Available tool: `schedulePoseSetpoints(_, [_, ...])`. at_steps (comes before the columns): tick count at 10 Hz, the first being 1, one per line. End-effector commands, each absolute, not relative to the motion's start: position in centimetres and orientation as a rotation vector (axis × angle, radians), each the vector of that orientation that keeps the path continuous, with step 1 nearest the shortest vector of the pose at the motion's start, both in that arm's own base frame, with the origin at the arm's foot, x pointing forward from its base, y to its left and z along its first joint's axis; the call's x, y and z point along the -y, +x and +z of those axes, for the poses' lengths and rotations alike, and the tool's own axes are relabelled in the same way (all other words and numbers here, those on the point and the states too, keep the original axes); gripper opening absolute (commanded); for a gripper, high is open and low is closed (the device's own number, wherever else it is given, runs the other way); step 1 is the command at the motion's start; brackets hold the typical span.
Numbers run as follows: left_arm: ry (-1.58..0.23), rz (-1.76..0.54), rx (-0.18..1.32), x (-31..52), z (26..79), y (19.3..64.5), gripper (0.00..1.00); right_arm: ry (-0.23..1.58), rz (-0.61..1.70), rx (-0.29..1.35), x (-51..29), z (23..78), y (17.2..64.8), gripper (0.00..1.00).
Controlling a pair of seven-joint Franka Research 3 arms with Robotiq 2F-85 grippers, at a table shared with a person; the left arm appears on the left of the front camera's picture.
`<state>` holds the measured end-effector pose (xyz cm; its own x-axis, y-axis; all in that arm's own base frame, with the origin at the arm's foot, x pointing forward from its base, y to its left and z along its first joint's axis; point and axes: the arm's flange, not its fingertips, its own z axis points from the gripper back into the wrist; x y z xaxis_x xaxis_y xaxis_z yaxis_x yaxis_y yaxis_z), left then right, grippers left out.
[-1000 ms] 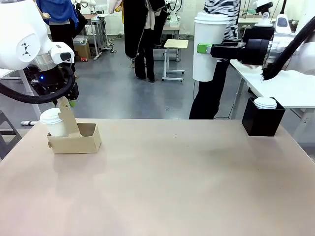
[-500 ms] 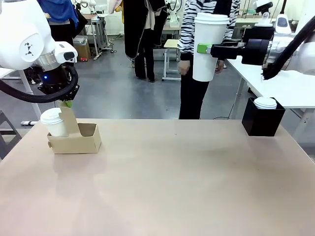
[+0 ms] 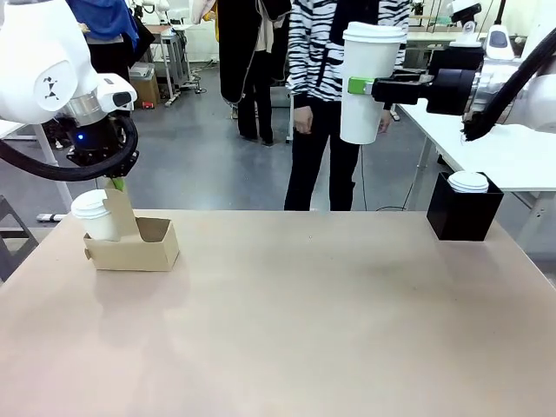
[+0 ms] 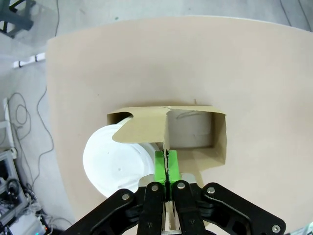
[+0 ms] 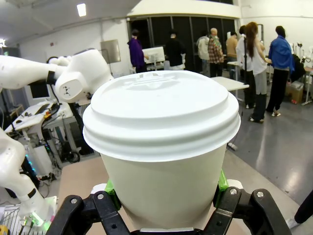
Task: Pour a drink into a cup and package it in a carrier.
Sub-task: Position the Cup Carrier in the center of the table.
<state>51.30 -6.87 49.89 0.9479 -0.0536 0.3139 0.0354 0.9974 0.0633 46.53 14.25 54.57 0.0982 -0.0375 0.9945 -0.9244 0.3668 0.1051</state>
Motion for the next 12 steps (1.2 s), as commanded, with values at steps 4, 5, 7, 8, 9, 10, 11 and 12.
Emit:
schedulePoseSetpoints(4, [0.047,-0.009,0.358,8.7,53.3,48.3,0.02,0.997,0.847,1.327,-14.6,55.1,46.7,0.81])
schedulePoseSetpoints(5, [0.026,-0.015,0.365,10.1,55.0,46.6,0.02,0.997,0.847,1.327,-14.6,55.1,46.7,0.81])
schedulePoseSetpoints(7, [-0.004,0.011,0.367,13.6,57.9,43.4,0.02,0.997,0.847,1.327,-14.6,55.1,46.7,0.81])
schedulePoseSetpoints(8, [-0.026,0.012,0.366,16.1,59.1,41.5,0.02,0.997,0.847,1.327,-14.6,55.1,46.7,0.81])
schedulePoseSetpoints(9, [-0.049,0.021,0.373,18.5,59.6,40.0,0.02,0.997,0.847,1.327,-14.6,55.1,46.7,0.81])
schedulePoseSetpoints(10, [-0.062,0.014,0.375,21.1,59.7,38.6,0.02,0.997,0.847,1.327,-14.6,55.1,46.7,0.81])
schedulePoseSetpoints(11, [-0.065,0.005,0.381,23.8,59.2,37.1,0.02,0.997,0.847,1.327,-14.6,55.1,46.7,0.81])
schedulePoseSetpoints(12, [-0.082,-0.001,0.369,26.2,58.1,36.6,0.02,0.997,0.847,1.327,-14.6,55.1,46.7,0.81])
